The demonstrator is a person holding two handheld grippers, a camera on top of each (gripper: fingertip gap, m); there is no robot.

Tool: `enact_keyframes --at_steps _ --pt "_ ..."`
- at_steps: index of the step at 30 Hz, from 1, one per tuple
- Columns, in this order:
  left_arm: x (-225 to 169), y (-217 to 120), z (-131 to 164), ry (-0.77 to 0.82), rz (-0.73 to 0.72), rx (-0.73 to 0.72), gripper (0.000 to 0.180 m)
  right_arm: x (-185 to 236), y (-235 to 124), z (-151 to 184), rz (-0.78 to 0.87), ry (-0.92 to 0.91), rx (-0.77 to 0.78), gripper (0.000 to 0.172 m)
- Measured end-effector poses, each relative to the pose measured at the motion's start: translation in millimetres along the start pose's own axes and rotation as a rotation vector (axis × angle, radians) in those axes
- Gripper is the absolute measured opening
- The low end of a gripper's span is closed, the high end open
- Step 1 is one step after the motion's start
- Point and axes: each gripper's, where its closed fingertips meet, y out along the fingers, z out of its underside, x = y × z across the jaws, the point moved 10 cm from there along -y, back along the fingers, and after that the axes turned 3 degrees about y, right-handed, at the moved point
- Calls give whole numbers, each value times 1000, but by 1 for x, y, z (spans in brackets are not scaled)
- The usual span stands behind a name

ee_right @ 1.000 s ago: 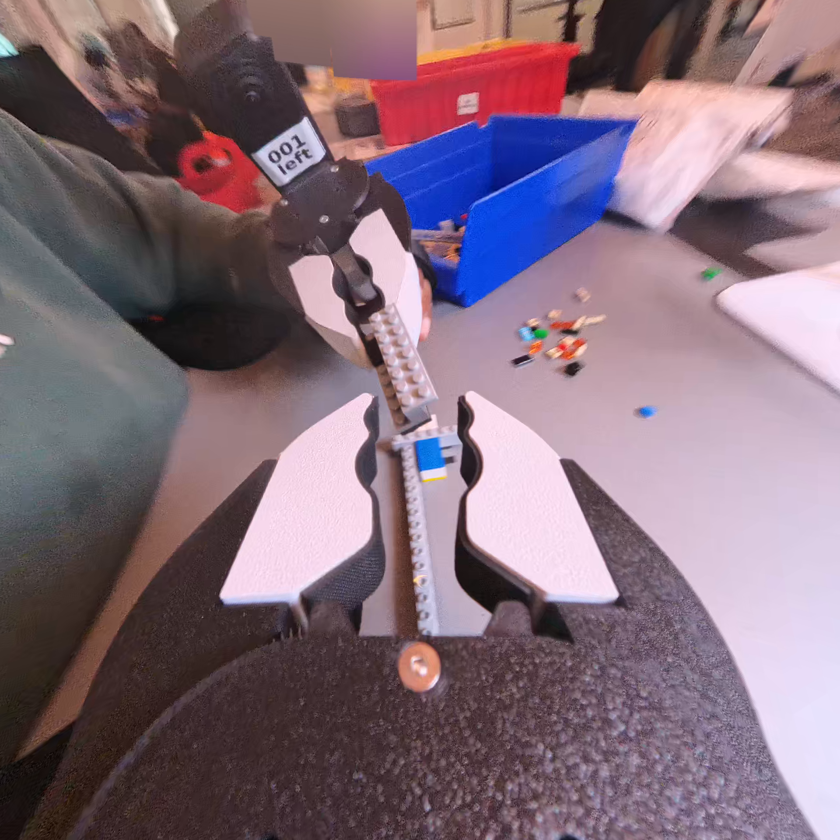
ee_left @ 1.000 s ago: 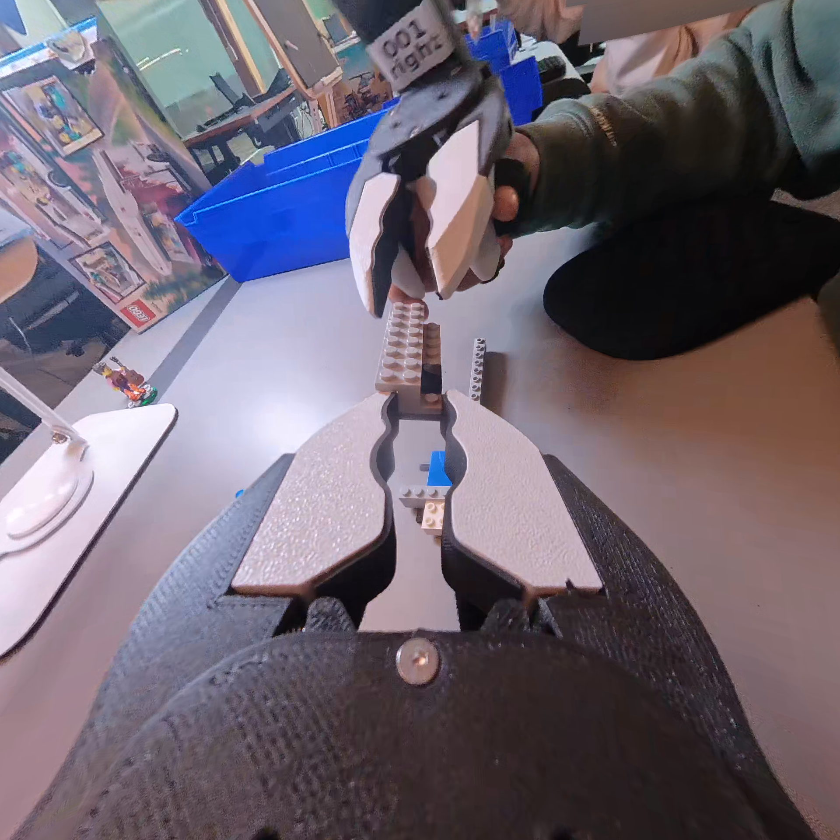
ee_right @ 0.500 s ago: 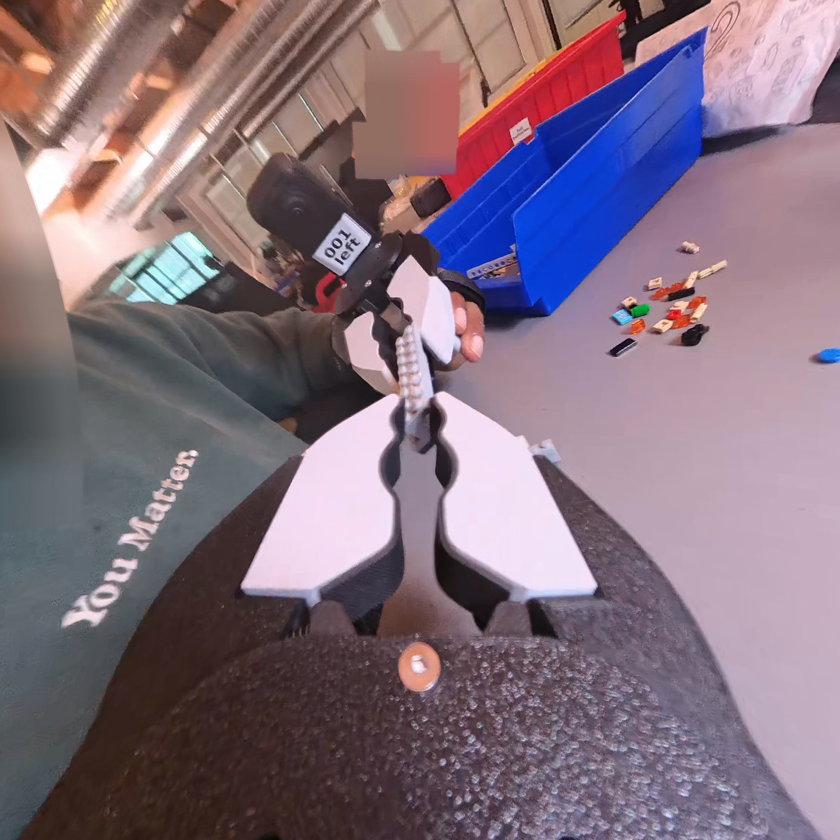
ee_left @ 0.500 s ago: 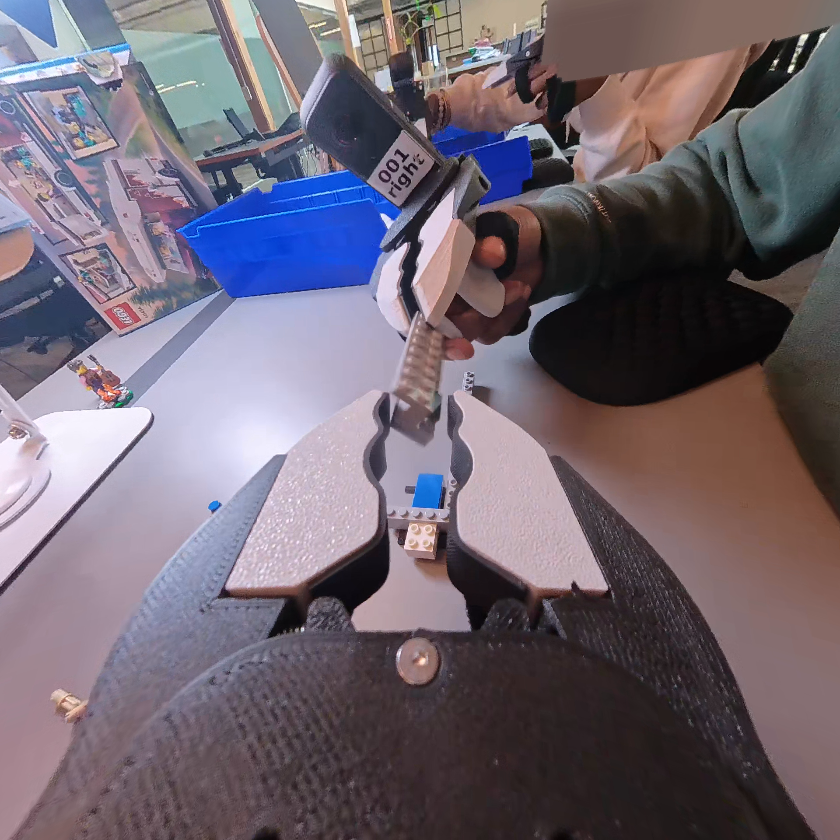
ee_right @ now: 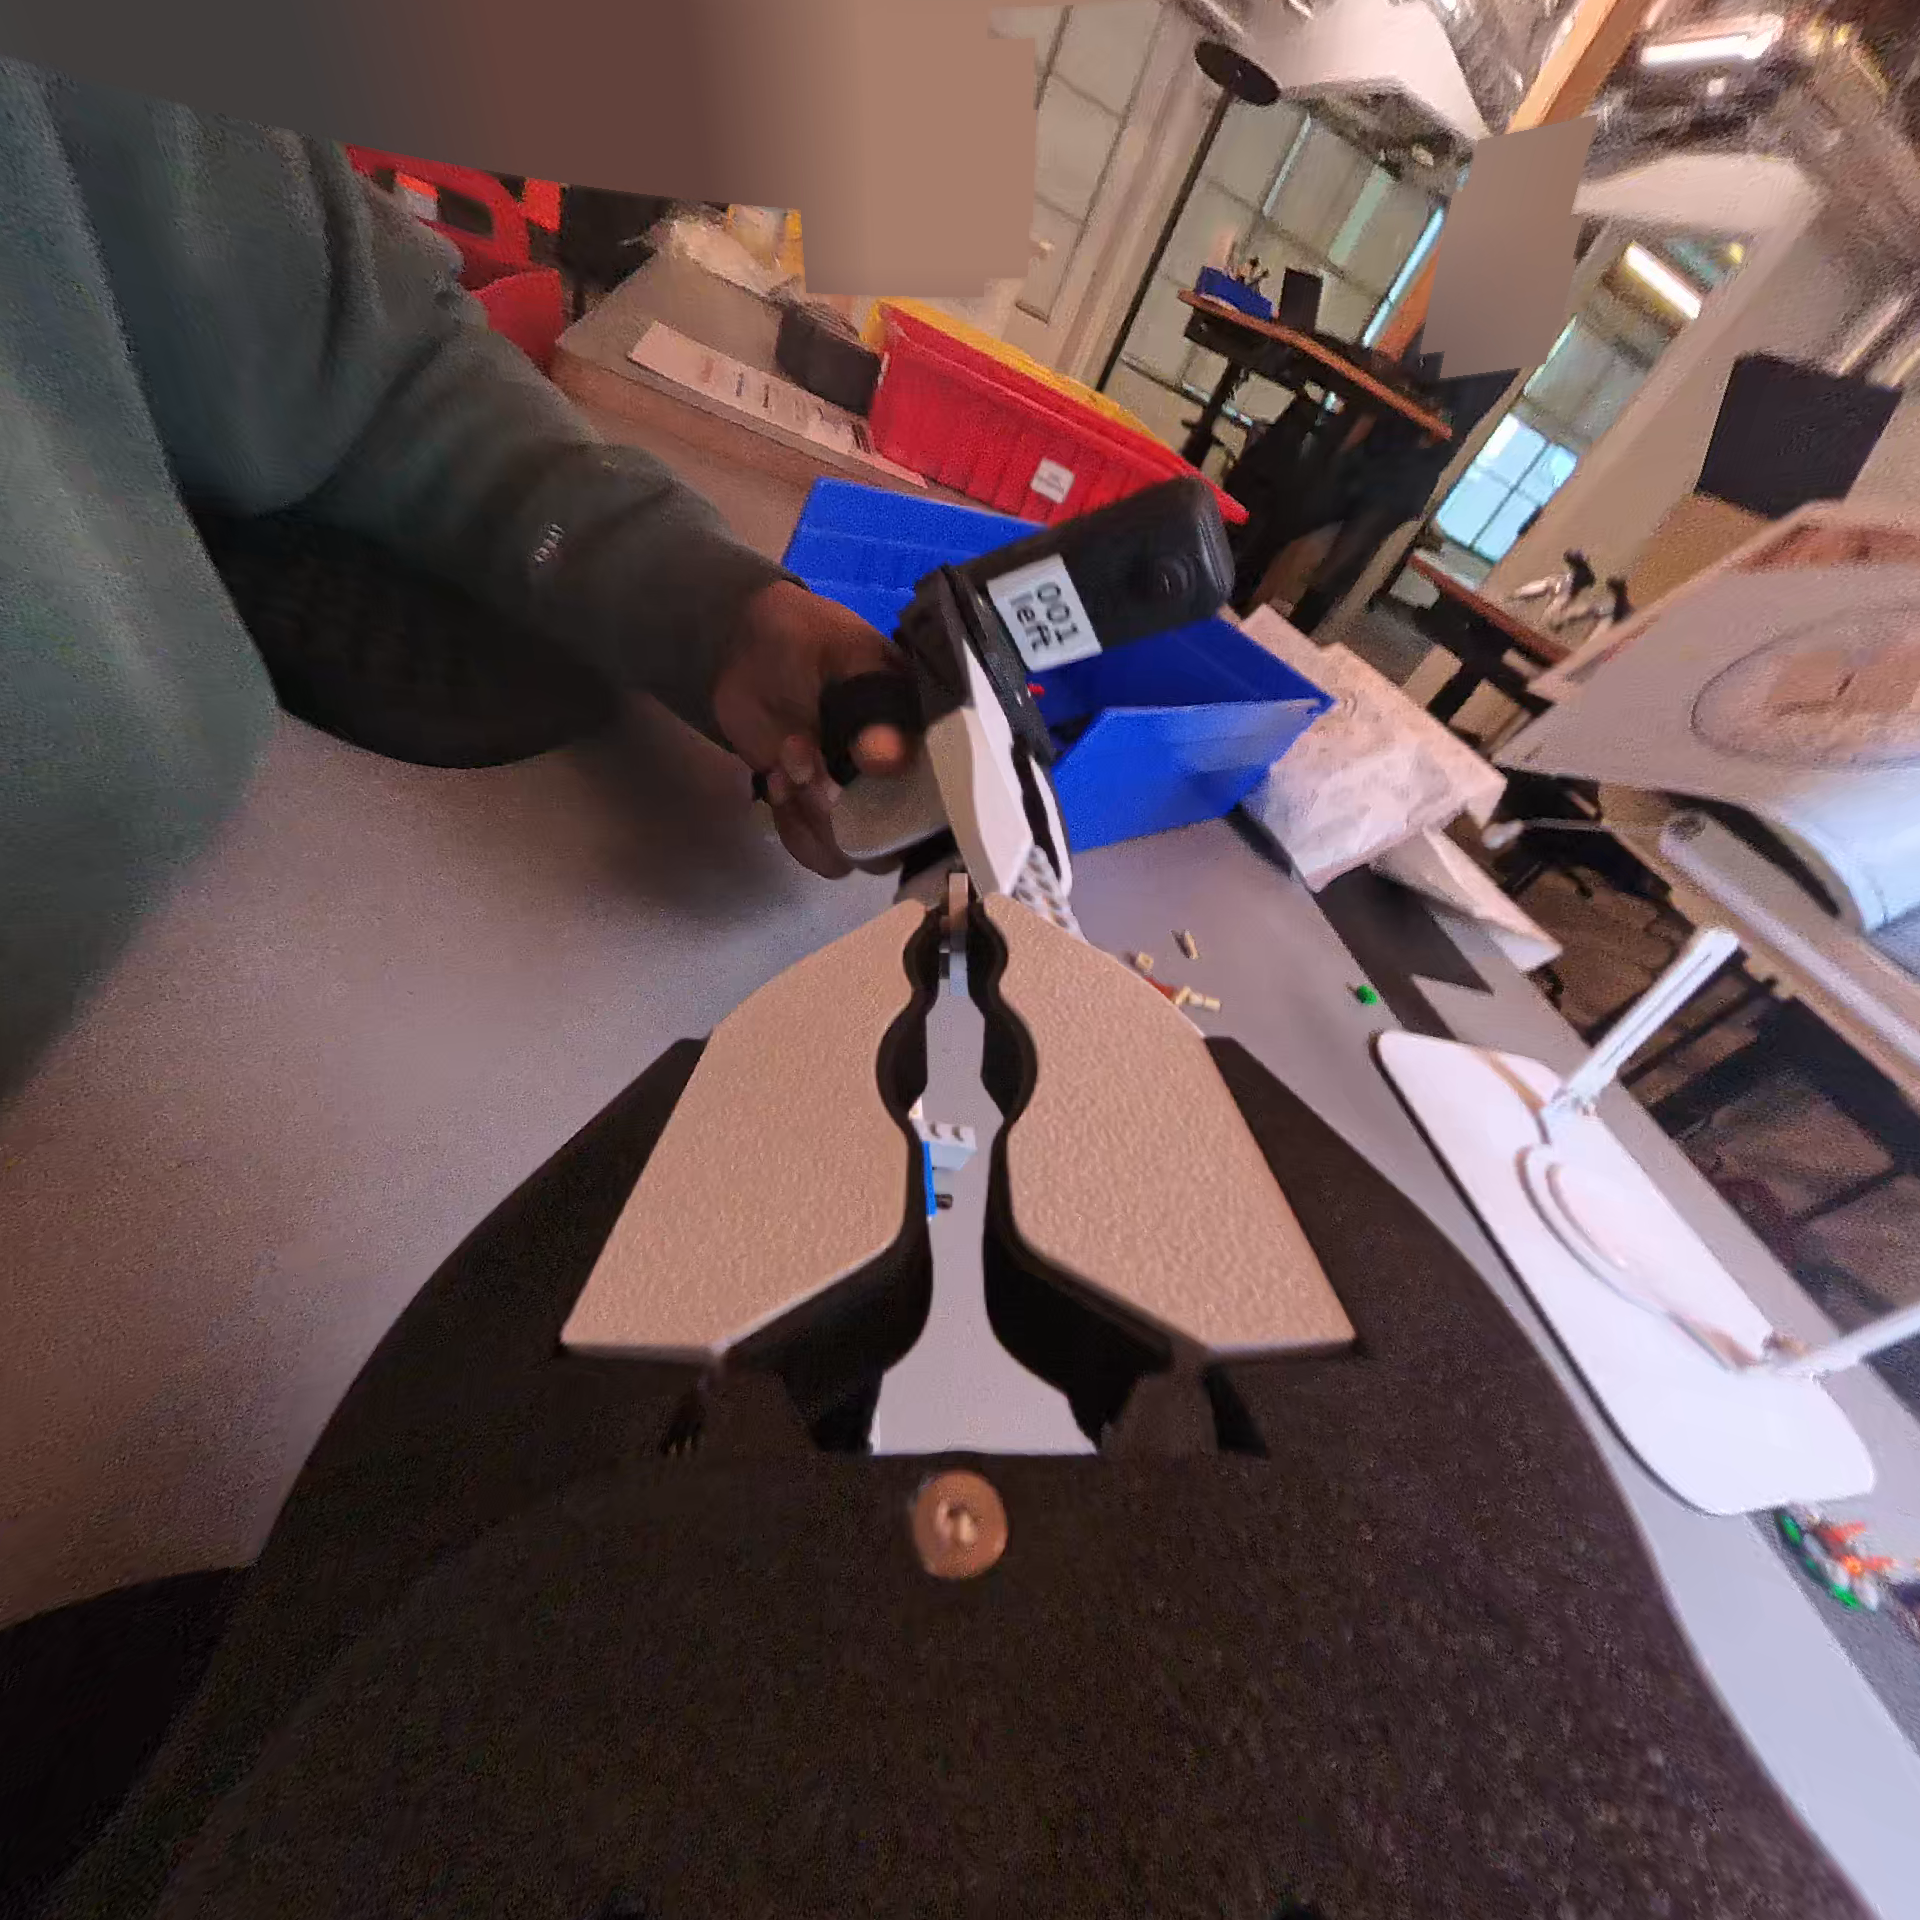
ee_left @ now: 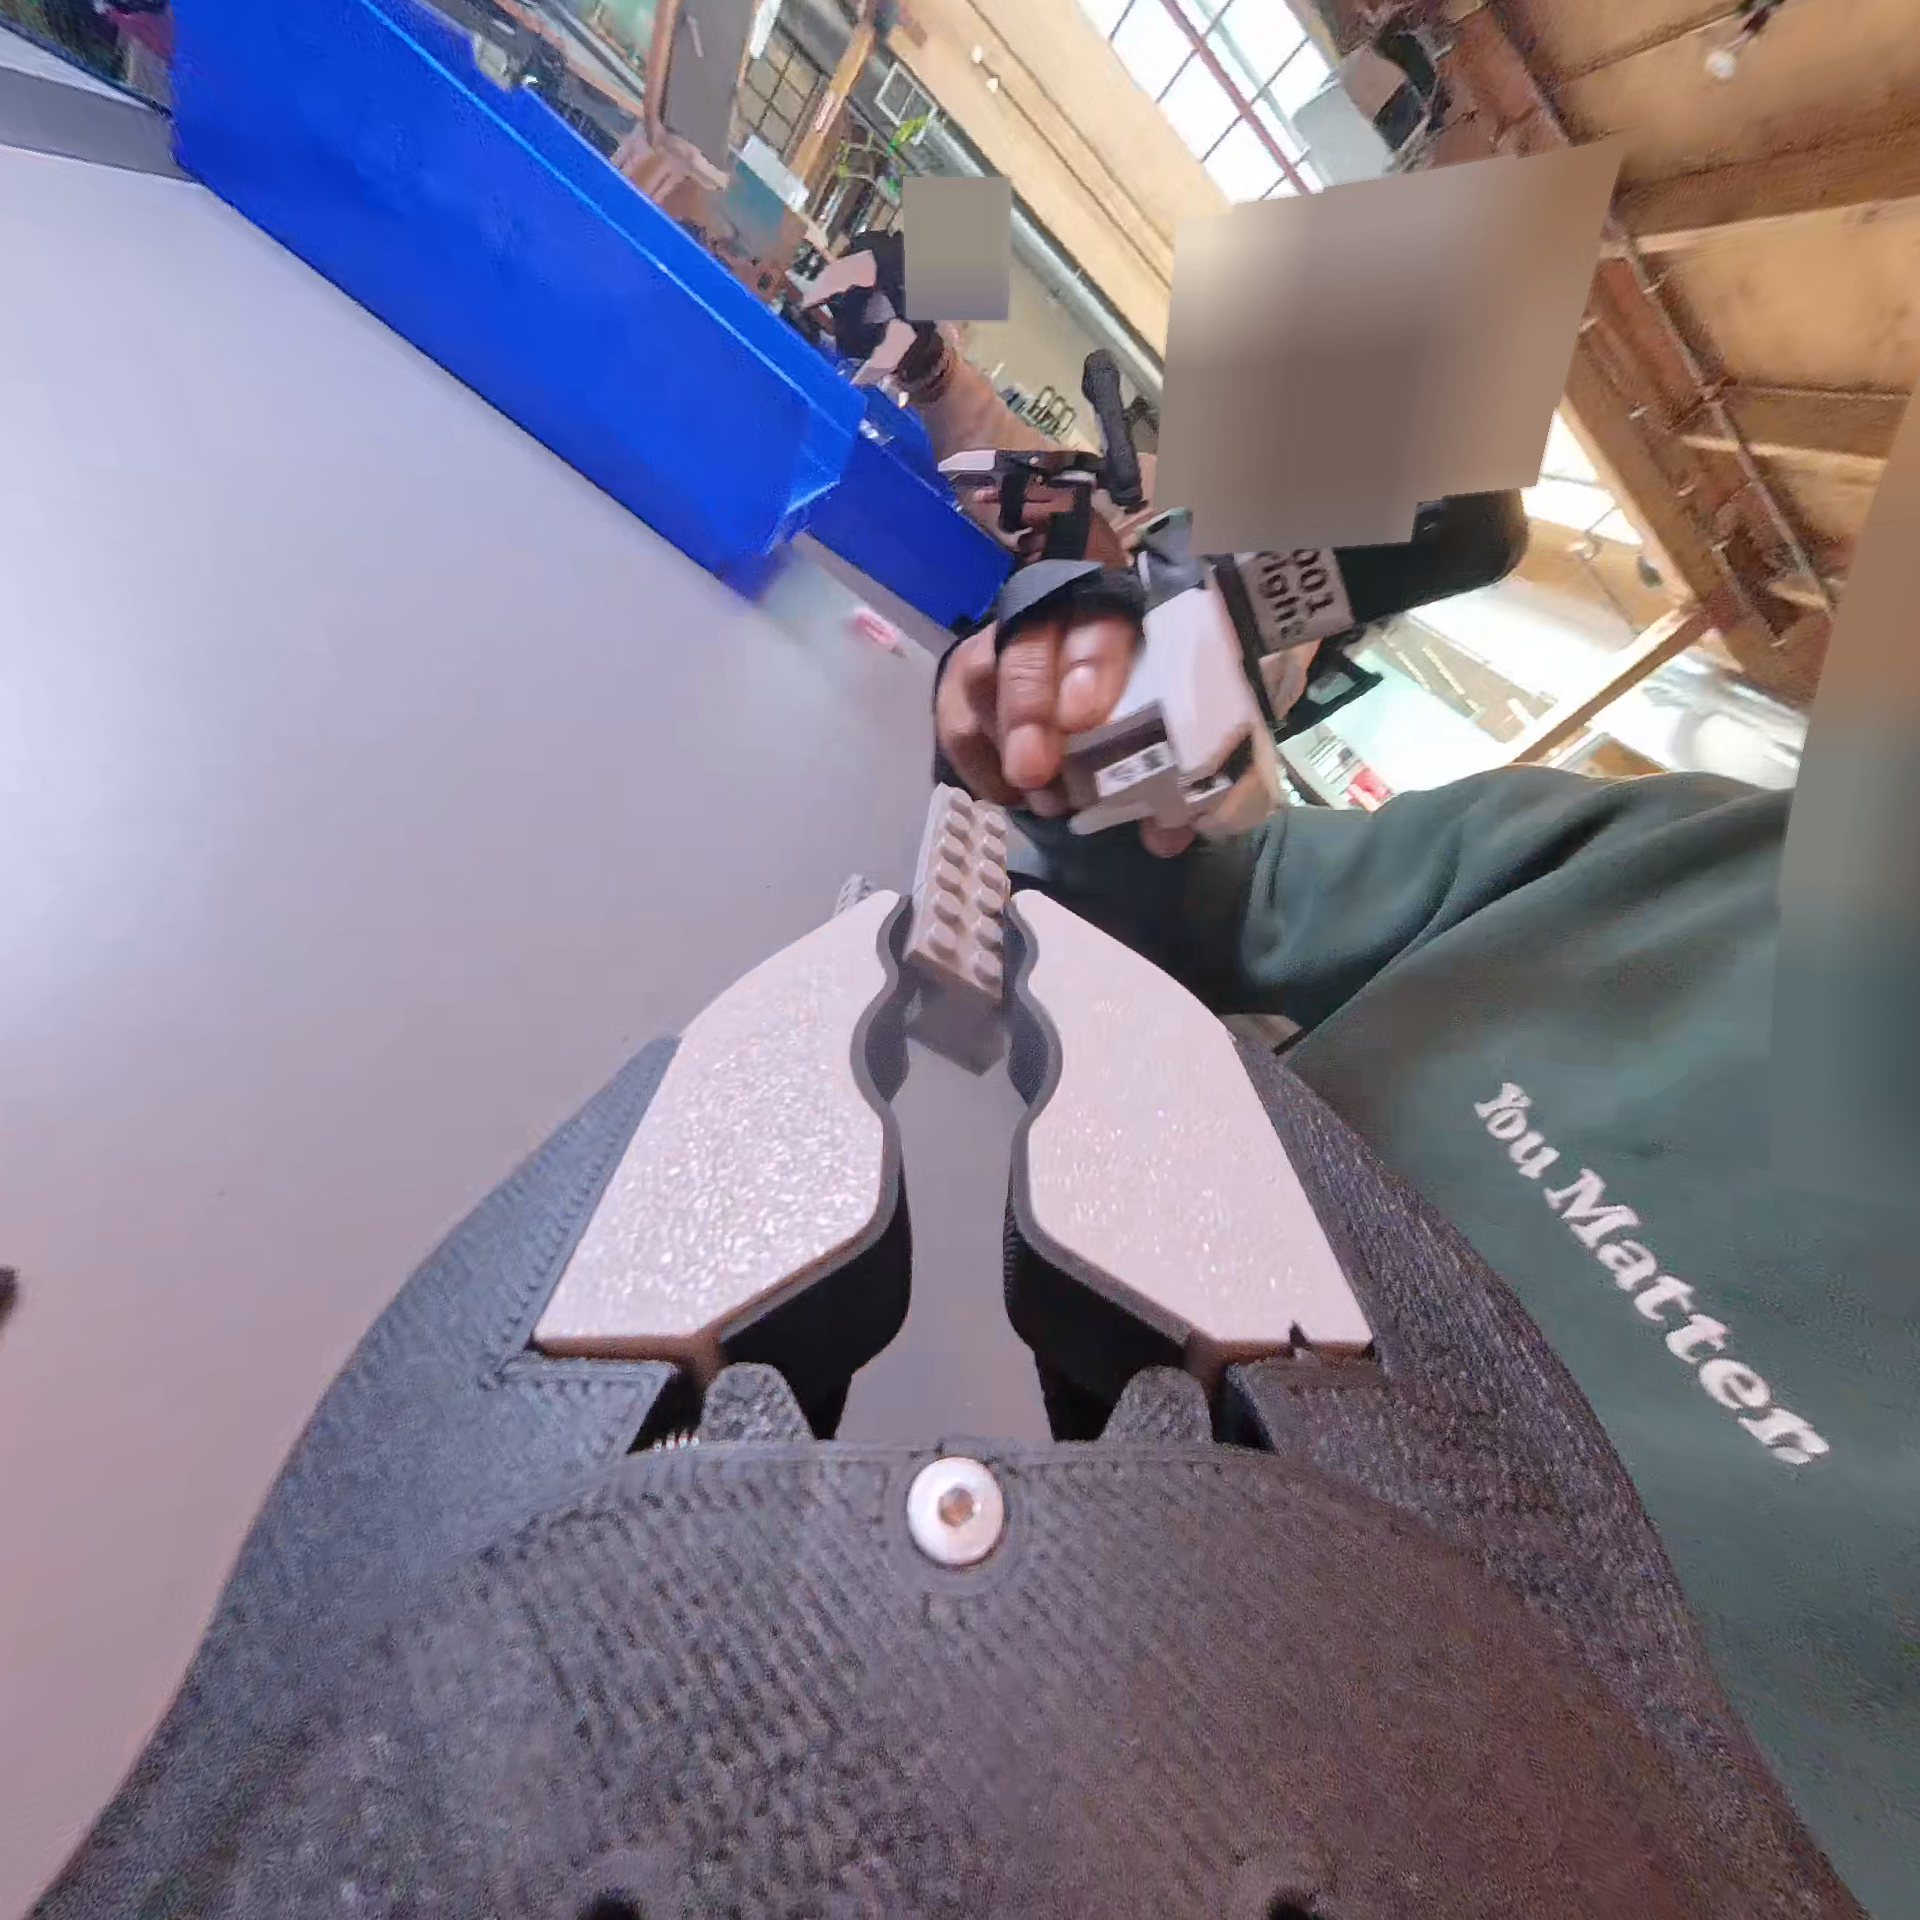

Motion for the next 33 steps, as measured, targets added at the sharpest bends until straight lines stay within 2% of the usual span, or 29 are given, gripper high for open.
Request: enact_keyframes --at_steps 3,7,11,12,14,18,23,26,28,30,33 --pt "-2 1 -1 47 -24 17 16 -4 2 7 -152 172 38 5" --pt "3 -1 0 58 -67 27 16 0 20 37 -386 439 315 5" --pt "7 -4 4 58 -96 41 16 17 36 55 -383 390 562 7" --pt "7 -4 4 72 -102 48 16 19 37 55 -373 374 582 14" --pt "5 -2 5 108 -114 74 16 15 35 52 -349 370 554 23" --pt "0 3 7 205 -125 120 16 -7 23 42 -265 507 402 25" --pt "-18 14 10 455 -165 208 16 -28 16 43 -177 720 231 32" --pt "-29 24 13 589 -186 257 16 -23 22 43 -201 736 212 25" --pt "-34 28 15 635 -198 282 16 -18 26 43 -224 717 227 13" --pt "-33 28 14 576 -196 282 16 -16 25 40 -210 630 219 11" --pt "-21 22 9 240 -99 213 16 -5 22 26 -169 316 162 8"
